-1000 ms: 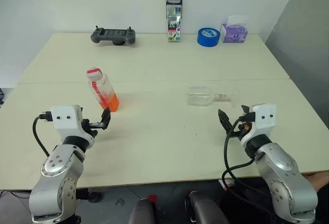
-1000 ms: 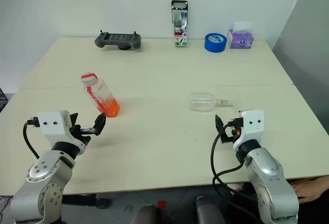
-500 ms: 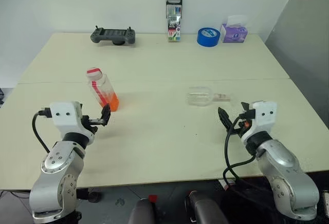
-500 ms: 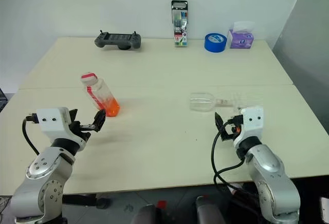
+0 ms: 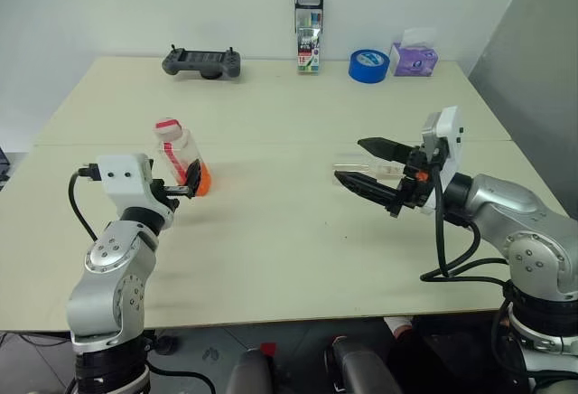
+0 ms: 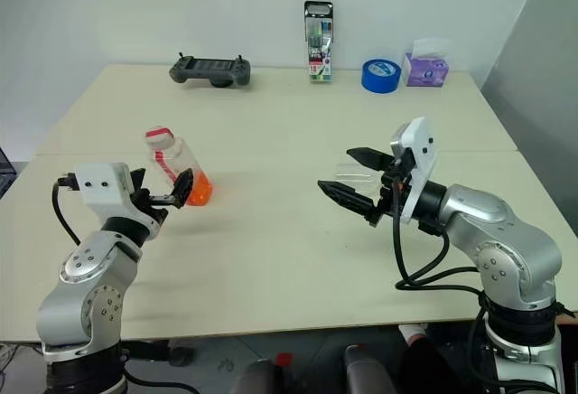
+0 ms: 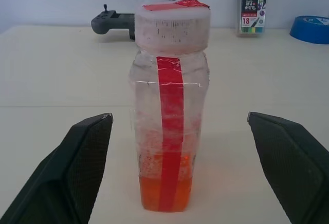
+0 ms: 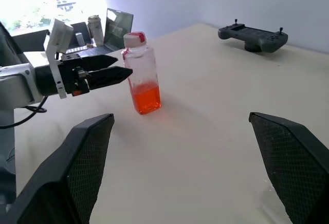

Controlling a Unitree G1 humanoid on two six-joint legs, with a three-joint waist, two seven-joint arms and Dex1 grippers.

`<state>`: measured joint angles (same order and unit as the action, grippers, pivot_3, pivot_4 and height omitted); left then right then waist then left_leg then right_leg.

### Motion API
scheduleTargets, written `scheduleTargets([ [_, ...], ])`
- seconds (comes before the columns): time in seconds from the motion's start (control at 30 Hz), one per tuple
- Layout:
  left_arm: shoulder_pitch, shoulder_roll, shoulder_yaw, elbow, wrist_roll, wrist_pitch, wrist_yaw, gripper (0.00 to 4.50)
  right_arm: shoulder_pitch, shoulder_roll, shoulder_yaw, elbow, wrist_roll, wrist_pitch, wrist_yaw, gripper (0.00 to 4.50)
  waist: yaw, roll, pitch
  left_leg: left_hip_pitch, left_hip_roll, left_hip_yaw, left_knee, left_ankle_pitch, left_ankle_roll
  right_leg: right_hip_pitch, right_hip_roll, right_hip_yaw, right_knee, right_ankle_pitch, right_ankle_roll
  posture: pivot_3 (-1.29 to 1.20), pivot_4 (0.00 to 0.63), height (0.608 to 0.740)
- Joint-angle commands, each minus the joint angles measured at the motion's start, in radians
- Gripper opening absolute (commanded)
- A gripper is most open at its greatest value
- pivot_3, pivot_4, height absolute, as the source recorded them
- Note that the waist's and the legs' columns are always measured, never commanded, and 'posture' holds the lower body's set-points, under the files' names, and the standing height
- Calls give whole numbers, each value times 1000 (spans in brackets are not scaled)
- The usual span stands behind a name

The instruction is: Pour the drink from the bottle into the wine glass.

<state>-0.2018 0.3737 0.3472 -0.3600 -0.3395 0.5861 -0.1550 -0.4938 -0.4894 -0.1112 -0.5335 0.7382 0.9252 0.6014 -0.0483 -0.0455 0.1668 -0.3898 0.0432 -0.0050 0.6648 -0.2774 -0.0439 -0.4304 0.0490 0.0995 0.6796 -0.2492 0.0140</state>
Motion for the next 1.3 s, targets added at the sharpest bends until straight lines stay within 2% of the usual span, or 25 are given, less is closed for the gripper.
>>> scheduleTargets([
  [0.03,-55,28,-19,43,18,-51,-29,4492,-26,8,-2,-23,47,4,-16,4500,2,0,0,0,0,0,0,0,0,0,0,0,0,0,0,0,150,740],
  [0.57,-223,74,-60,369,67,-226,-140,4492,-3,12,34,-49,31,-35,-98,4500,12,0,0,-1,1,-2,0,0,0,0,0,-2,0,0,0,0,150,740],
  [1.0,-256,84,-52,423,65,-267,-152,4492,46,21,42,-61,37,-73,-120,4500,14,0,0,-1,1,-3,1,0,0,0,0,-3,0,0,0,0,150,740],
  [1.1,-258,82,-46,426,52,-260,-157,3874,33,28,42,-61,49,-62,-136,4500,14,0,0,-1,1,-4,1,0,0,0,0,-3,0,0,0,0,150,740],
  [1.3,-248,89,-44,420,54,-254,-157,1929,11,29,41,-59,61,-46,-153,4500,15,0,0,-1,1,-4,1,0,0,0,0,-3,0,0,0,0,150,740],
])
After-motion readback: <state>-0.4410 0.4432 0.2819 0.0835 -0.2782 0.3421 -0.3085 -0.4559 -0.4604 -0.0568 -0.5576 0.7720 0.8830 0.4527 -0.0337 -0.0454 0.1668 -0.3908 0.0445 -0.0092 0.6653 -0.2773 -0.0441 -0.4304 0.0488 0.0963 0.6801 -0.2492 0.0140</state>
